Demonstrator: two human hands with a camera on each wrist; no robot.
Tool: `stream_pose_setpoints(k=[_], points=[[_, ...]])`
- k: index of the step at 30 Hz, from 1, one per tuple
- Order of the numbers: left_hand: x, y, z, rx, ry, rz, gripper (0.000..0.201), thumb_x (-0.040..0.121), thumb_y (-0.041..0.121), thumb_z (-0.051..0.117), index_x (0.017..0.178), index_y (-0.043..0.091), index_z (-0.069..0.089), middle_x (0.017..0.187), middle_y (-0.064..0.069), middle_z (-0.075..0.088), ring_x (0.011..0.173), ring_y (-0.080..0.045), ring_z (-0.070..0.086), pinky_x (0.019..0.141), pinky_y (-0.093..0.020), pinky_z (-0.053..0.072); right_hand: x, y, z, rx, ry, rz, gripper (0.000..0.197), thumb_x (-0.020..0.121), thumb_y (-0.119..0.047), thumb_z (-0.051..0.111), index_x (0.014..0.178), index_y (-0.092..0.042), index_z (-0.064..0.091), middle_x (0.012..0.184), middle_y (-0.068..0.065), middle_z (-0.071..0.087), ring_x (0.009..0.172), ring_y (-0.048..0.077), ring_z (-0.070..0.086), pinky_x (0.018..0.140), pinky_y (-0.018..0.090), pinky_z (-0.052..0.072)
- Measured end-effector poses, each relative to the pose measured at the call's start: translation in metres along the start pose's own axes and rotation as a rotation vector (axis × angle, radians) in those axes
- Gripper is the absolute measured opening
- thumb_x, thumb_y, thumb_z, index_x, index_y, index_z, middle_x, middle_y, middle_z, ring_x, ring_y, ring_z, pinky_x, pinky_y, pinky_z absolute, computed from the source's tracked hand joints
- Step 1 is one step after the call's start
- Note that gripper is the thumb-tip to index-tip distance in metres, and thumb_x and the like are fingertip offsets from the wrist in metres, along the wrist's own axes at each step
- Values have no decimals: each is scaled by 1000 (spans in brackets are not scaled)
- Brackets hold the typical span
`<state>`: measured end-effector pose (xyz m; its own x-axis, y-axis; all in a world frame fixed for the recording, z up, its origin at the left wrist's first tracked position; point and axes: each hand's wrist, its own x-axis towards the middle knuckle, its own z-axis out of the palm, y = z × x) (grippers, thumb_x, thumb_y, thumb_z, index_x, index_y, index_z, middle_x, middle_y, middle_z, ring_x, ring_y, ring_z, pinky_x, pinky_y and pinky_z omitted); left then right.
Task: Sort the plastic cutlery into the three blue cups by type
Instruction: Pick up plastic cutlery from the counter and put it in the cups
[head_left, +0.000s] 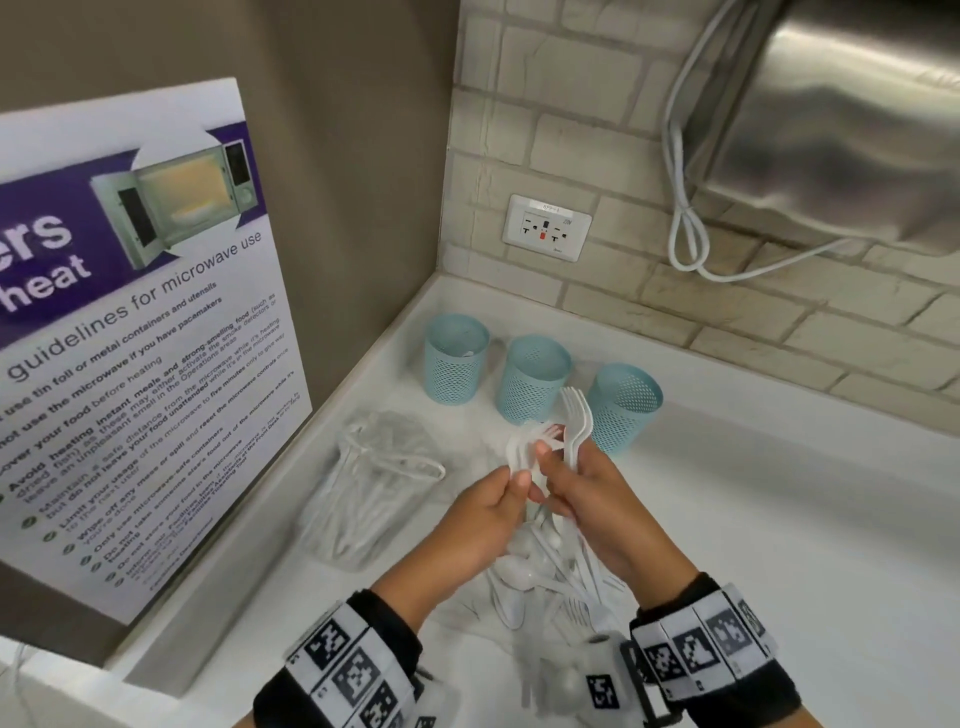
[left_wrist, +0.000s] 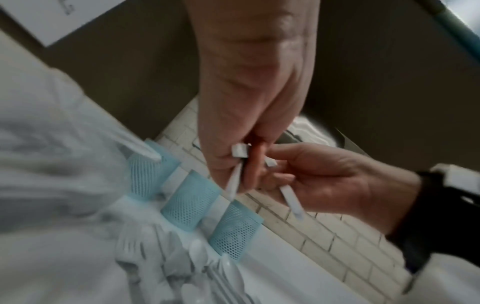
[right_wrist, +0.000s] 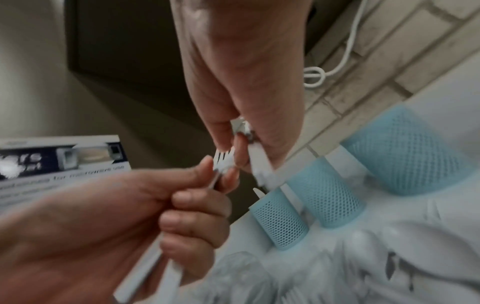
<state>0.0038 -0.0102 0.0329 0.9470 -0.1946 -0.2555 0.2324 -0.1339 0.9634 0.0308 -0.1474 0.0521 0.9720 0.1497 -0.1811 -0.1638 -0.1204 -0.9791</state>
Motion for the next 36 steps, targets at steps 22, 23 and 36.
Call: stream_pose_setpoints(k=[22, 23, 36], points=[[4, -3, -2, 45, 89, 39, 29, 101, 39, 33, 86, 17, 43, 60, 8, 43, 39, 3, 39, 44, -16, 29, 8, 15, 13, 223, 52, -53, 59, 88, -7, 65, 136, -28, 39, 118, 3, 64, 106, 13, 66, 84, 25, 54], [3, -2, -4, 66, 68, 47, 30, 100, 41, 34, 85, 16, 44, 60, 9, 42, 38, 3, 39, 45, -16, 29, 10, 13, 9, 219, 94, -87, 74, 88, -7, 65, 141, -39, 24, 121, -6, 60, 104, 5, 65, 80, 20, 53], [5, 1, -14, 235, -18, 70, 50, 85, 41, 65, 117, 16, 36, 83, 7, 56, 48, 4, 46, 40, -6, 31, 7, 2, -3, -127, -134, -144, 14, 96, -18, 55, 106, -19, 66, 101, 6, 69, 92, 19, 66, 83, 31, 53]])
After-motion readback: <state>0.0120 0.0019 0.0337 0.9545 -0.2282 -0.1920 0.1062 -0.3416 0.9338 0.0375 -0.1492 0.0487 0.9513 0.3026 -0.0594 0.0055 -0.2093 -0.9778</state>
